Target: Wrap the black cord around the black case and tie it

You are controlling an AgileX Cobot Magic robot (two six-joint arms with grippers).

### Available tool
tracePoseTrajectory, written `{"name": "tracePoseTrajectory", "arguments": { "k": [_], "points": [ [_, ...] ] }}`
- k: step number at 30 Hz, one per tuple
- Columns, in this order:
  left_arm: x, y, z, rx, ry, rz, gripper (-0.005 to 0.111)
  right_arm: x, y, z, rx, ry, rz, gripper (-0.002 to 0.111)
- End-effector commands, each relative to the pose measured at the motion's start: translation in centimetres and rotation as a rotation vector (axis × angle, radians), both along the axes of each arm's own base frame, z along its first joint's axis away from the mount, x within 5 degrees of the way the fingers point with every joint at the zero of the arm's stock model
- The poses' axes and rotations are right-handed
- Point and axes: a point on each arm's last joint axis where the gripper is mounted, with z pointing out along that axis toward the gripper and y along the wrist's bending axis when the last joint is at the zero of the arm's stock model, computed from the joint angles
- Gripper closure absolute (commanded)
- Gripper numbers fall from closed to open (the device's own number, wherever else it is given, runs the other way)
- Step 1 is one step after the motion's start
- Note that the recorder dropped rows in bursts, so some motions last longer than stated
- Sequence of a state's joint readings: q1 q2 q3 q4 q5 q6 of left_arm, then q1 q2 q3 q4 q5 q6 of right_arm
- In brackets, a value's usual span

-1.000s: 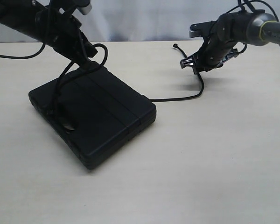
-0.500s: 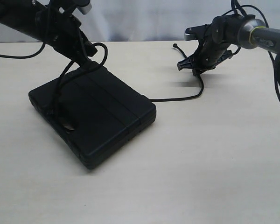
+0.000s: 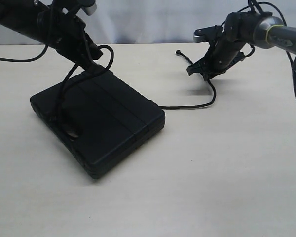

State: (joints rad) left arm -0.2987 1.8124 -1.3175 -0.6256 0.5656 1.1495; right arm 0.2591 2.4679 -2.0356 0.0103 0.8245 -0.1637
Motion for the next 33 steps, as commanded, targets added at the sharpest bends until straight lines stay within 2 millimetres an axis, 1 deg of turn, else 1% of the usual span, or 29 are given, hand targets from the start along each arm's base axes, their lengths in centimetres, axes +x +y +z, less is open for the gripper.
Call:
{"name": "tracePoseTrajectory", "arguments": {
  "k": [1,6,12,17,21,22,25,27,31,33],
  "points": [
    [0.0,0.0,0.2,-0.007,-0.011,0.007,0.107,-1.3,0.0,2.8,0.020,-0.017,0.089,0.104],
    [-0.1,0.0,0.2,-0.007,-0.005,0.004,0.107,-3.6,-0.6,4.3,0.012,-0.089,0.142,0.104],
    [0.0,0.0,0.3,-0.013,-0.015,0.015,0.107,-7.9,-1.2,5.5,0.044,-0.182,0.236,0.104],
    [0.0,0.0,0.3,-0.013,-0.015,0.015,0.107,-11.0,-1.1,6.0,0.113,-0.237,0.301,0.104],
    [0.0,0.0,0.3,-0.013,-0.015,0.015,0.107,-13.2,-0.8,5.9,0.181,-0.251,0.379,0.104],
    [0.0,0.0,0.3,-0.013,-0.015,0.015,0.107,-13.5,-0.8,5.8,0.192,-0.251,0.394,0.104],
    [0.0,0.0,0.3,-0.013,-0.015,0.015,0.107,-14.6,-0.6,4.6,0.210,-0.259,0.467,0.104],
    [0.3,0.5,0.3,-0.011,-0.021,0.026,0.107,-15.0,-0.5,4.2,0.220,-0.276,0.492,0.104],
    [0.8,2.3,0.4,-0.040,-0.010,0.047,0.107,-15.1,-0.1,4.4,0.252,-0.323,0.555,0.104],
    [0.8,3.0,0.8,-0.135,0.003,0.000,0.107,-15.1,0.3,4.7,0.293,-0.349,0.587,0.104]
  ]
}}
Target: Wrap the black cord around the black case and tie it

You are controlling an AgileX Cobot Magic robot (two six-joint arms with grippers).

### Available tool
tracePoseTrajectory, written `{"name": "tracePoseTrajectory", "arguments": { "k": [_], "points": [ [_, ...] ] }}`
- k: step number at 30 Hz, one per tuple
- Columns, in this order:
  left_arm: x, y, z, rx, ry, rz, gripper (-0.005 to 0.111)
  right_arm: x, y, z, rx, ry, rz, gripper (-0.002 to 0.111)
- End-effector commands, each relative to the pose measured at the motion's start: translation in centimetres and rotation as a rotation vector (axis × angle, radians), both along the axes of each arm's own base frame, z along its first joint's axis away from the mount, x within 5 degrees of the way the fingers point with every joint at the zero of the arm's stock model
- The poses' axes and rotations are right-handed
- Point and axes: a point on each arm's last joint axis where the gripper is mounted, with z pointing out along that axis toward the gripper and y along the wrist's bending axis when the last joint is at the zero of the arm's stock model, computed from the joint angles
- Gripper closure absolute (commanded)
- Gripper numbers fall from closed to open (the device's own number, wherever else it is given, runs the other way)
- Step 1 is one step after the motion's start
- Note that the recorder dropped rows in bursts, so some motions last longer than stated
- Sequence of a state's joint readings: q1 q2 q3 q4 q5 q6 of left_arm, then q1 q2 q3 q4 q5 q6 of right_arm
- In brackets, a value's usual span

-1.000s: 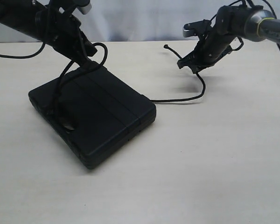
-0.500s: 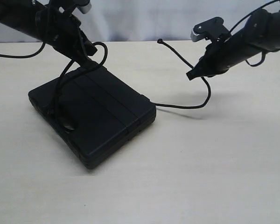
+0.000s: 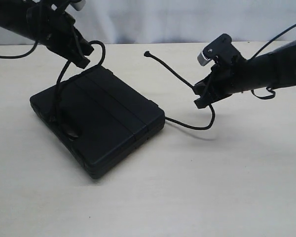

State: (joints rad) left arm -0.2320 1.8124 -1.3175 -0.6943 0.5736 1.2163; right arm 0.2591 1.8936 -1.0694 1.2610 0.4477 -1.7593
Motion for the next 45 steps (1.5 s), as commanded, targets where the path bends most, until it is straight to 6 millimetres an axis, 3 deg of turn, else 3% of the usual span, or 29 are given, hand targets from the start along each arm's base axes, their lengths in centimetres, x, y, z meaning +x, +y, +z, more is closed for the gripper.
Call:
{"name": "tracePoseTrajectory", "arguments": {
  "k": [1,4,10,13,22,34,45],
  "points": [
    [0.0,1.2,0.9,-0.155,0.008,-0.067,0.107,-0.3,0.6,0.7,0.057,-0.049,0.079,0.104],
    [0.1,2.3,1.0,-0.201,0.011,-0.083,0.107,-0.4,0.9,0.9,0.079,-0.069,0.120,0.104],
    [0.6,3.2,-0.6,-0.278,0.068,-0.131,0.107,-0.7,1.2,1.1,0.088,-0.090,0.191,0.104],
    [0.8,3.1,-1.3,-0.290,0.082,-0.149,0.107,-0.7,1.3,1.1,0.087,-0.097,0.203,0.104],
    [0.9,2.5,-0.4,-0.377,0.102,-0.251,0.107,-1.0,1.3,0.8,0.051,-0.125,0.290,0.104],
    [1.9,2.5,-1.9,-0.438,0.137,-0.258,0.107,-1.5,1.6,0.8,0.054,-0.115,0.353,0.104],
    [1.6,2.2,-1.8,-0.471,0.145,-0.295,0.107,-2.4,4.6,0.6,-0.030,-0.158,0.404,0.104]
  ]
}}
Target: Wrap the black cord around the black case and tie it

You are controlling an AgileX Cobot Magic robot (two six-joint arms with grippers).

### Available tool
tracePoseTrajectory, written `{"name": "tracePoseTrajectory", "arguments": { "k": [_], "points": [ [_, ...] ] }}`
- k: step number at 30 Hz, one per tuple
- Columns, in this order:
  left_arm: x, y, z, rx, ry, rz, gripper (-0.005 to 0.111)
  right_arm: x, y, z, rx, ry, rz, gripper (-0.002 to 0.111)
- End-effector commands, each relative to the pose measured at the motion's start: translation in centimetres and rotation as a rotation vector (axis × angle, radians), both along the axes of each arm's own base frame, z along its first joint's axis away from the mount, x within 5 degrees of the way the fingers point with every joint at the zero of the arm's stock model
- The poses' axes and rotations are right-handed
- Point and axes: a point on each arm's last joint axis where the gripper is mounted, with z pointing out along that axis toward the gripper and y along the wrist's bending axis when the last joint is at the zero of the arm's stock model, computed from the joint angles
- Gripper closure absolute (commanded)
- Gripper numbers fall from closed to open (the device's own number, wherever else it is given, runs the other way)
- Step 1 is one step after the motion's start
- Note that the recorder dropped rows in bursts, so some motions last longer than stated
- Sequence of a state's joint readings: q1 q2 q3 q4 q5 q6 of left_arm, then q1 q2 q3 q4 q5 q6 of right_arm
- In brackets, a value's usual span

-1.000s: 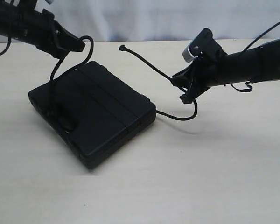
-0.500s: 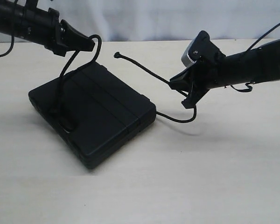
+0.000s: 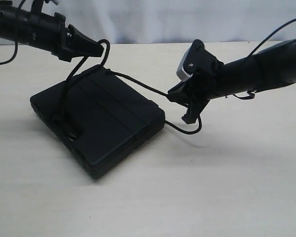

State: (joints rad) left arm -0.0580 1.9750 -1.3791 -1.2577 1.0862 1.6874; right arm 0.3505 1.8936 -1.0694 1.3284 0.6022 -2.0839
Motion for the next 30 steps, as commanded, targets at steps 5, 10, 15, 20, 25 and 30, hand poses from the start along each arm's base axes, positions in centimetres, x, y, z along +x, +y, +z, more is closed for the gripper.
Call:
{"name": "tracePoseTrajectory", "arguments": {
  "k": [5,10,15,20,25,30],
  "points": [
    [0.0,-0.1,0.4,-0.021,-0.008,-0.017,0.107,0.2,0.8,0.8,-0.013,-0.062,0.023,0.104],
    [0.0,-0.1,0.2,-0.021,-0.002,-0.022,0.107,0.5,0.9,1.1,-0.007,-0.075,0.025,0.104],
    [0.2,-0.2,-0.5,-0.024,0.019,-0.029,0.107,0.7,1.4,2.1,0.034,-0.081,0.061,0.104],
    [0.3,-0.3,-1.0,-0.039,0.028,-0.027,0.107,0.6,1.7,2.5,0.056,-0.076,0.088,0.104],
    [0.3,-0.4,-0.8,-0.056,0.028,-0.026,0.107,0.4,1.7,2.5,0.062,-0.068,0.109,0.104],
    [0.1,-0.6,-0.8,-0.070,0.037,-0.054,0.107,0.1,2.5,2.6,0.059,-0.076,0.126,0.104]
  ]
}}
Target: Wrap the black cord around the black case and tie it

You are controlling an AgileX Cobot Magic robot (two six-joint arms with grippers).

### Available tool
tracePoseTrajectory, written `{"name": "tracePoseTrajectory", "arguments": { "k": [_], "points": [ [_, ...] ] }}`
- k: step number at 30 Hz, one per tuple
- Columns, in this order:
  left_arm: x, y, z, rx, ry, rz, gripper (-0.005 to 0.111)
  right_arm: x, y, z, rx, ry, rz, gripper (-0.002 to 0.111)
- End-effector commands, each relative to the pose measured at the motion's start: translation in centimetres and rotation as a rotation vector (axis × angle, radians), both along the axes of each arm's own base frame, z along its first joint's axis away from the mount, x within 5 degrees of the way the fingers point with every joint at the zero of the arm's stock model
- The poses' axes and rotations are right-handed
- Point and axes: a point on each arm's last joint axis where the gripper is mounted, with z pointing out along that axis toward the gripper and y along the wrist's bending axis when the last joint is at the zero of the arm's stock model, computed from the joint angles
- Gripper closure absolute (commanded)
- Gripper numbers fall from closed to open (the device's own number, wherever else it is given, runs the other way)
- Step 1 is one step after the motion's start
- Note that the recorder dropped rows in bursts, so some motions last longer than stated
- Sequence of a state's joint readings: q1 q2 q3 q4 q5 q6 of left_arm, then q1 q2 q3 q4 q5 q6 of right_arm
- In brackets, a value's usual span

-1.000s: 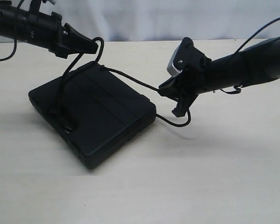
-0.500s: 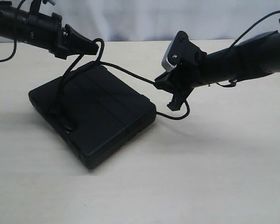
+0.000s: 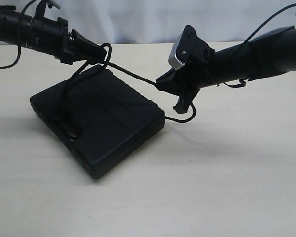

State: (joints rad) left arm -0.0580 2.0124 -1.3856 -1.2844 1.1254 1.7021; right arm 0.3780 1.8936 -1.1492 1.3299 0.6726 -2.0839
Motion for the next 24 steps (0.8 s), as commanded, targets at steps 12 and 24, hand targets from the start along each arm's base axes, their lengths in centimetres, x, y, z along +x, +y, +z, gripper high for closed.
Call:
{"name": "tracePoseTrajectory", "arguments": {
  "k": [12,24],
  "points": [
    [-0.6,-2.1,0.1,-0.013,-0.003,-0.059,0.107,-0.9,4.2,2.2,0.035,-0.099,0.077,0.104],
    [-0.2,-2.0,0.0,0.006,-0.015,-0.026,0.106,-1.1,4.5,2.8,0.073,-0.085,0.109,0.104]
  ]
}}
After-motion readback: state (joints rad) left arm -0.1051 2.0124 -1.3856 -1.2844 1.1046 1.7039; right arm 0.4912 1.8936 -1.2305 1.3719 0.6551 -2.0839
